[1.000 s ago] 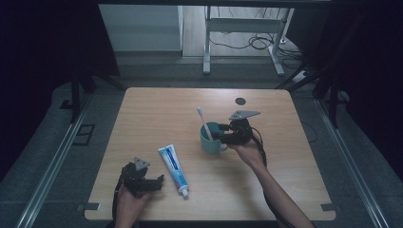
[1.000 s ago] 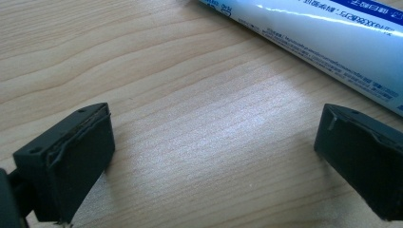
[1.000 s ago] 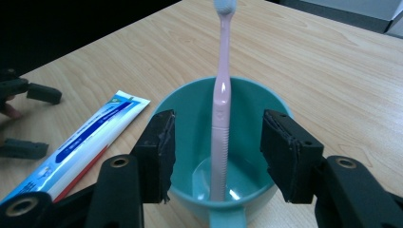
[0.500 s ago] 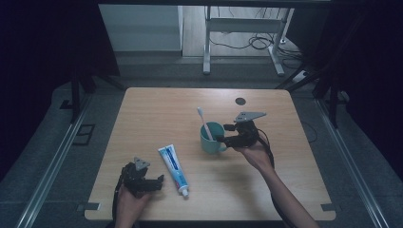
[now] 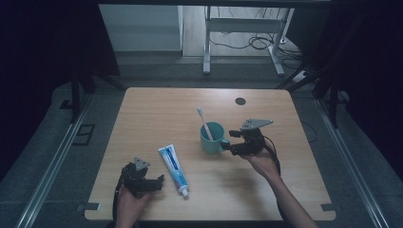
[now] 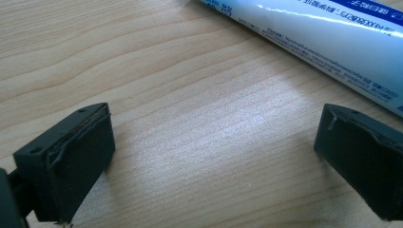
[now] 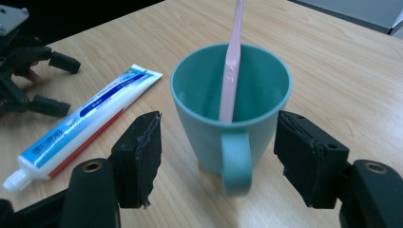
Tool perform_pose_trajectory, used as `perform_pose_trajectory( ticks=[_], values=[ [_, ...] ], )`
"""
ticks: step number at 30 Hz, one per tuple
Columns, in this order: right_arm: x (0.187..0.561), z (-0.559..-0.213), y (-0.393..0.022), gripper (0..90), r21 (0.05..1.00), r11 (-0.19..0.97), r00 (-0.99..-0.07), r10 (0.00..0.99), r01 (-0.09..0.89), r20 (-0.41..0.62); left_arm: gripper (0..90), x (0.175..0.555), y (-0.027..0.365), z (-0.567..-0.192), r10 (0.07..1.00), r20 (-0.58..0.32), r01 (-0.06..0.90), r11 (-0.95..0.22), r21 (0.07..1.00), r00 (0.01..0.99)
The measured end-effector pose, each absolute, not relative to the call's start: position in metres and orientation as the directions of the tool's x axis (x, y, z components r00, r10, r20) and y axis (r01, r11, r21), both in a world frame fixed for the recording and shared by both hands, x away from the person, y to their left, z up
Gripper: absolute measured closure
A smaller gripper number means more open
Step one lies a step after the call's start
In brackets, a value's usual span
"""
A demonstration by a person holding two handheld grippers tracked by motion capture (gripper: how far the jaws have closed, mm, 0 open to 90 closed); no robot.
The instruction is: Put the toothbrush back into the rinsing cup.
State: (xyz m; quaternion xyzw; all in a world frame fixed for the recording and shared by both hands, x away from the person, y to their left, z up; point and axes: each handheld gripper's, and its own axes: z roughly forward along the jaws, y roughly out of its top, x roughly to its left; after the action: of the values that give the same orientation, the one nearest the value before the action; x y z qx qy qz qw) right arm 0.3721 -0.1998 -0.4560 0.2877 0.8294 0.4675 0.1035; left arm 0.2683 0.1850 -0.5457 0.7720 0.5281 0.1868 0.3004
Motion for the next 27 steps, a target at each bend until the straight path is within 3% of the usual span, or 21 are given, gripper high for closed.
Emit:
perform_pose_trajectory(
  ticks=[27],
  values=[
    [0.344, -0.486, -0.229, 13.0, 0.791, 0.467, -0.792, 0.610, 0.395, 0.036, 0.0, 0.268, 0.185, -0.546, 0.928, -0.028, 0.703, -0.263, 0.660, 0.373]
  ],
)
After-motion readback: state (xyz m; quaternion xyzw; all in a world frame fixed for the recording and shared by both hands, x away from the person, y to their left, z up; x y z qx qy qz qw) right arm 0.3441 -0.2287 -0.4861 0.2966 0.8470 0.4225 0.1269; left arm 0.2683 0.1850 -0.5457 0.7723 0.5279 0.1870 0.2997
